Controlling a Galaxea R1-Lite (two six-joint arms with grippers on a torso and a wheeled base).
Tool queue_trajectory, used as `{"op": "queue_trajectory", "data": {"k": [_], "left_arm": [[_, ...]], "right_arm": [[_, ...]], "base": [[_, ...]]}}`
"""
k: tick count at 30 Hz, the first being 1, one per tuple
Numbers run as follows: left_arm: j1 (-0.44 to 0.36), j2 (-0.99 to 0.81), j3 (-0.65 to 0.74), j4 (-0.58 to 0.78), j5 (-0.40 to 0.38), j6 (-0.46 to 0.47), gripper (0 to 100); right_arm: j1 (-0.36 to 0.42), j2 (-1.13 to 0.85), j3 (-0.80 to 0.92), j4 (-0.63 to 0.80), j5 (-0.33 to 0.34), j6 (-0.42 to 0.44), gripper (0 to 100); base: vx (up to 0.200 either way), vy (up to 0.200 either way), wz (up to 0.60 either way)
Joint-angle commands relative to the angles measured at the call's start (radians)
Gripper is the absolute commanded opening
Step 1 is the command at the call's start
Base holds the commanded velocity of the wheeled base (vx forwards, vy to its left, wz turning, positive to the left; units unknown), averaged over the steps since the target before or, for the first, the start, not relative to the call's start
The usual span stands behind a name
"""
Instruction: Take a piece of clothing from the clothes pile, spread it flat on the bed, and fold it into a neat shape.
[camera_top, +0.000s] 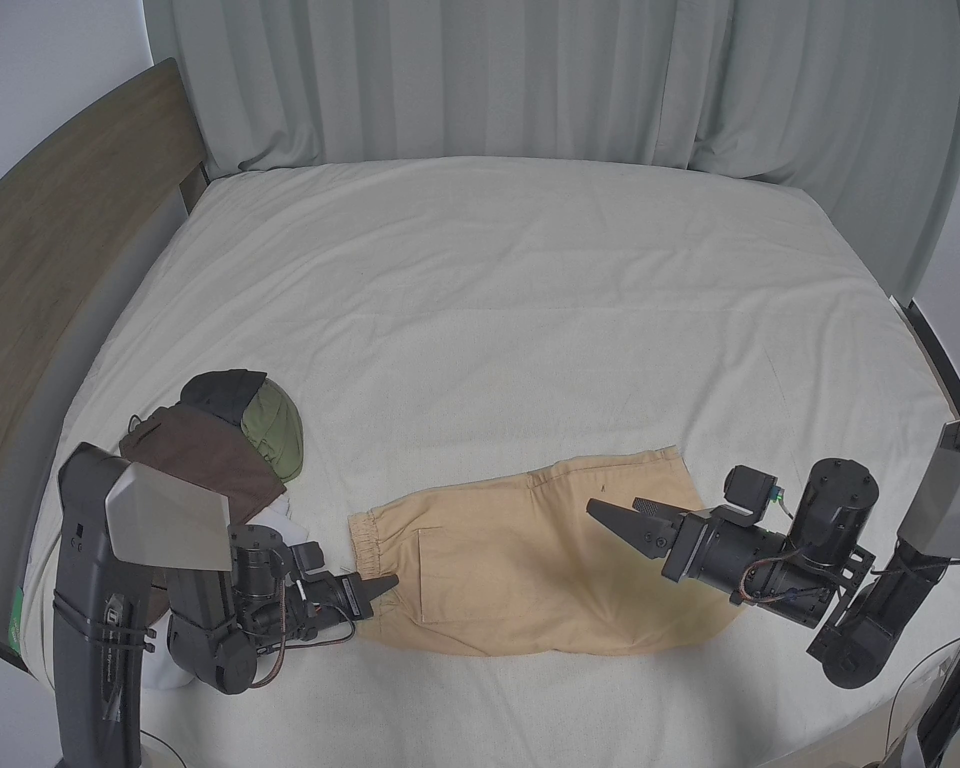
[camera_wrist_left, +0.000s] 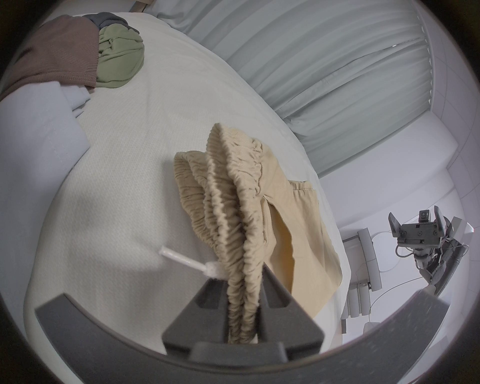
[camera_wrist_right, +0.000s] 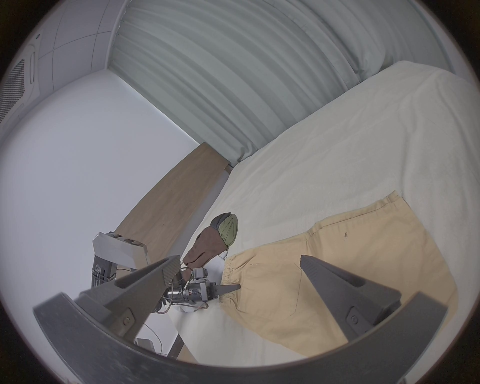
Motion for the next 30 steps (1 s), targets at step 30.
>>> {"op": "queue_trajectory", "data": {"k": [30], "left_arm": [[0.097, -0.098, 0.122, -0.001, -0.152, 0.08, 0]], "right_arm": [[-0.006, 0.001, 0.003, 0.0, 0.002, 0.0, 100]], "base": [[0.0, 0.0, 0.0]]}}
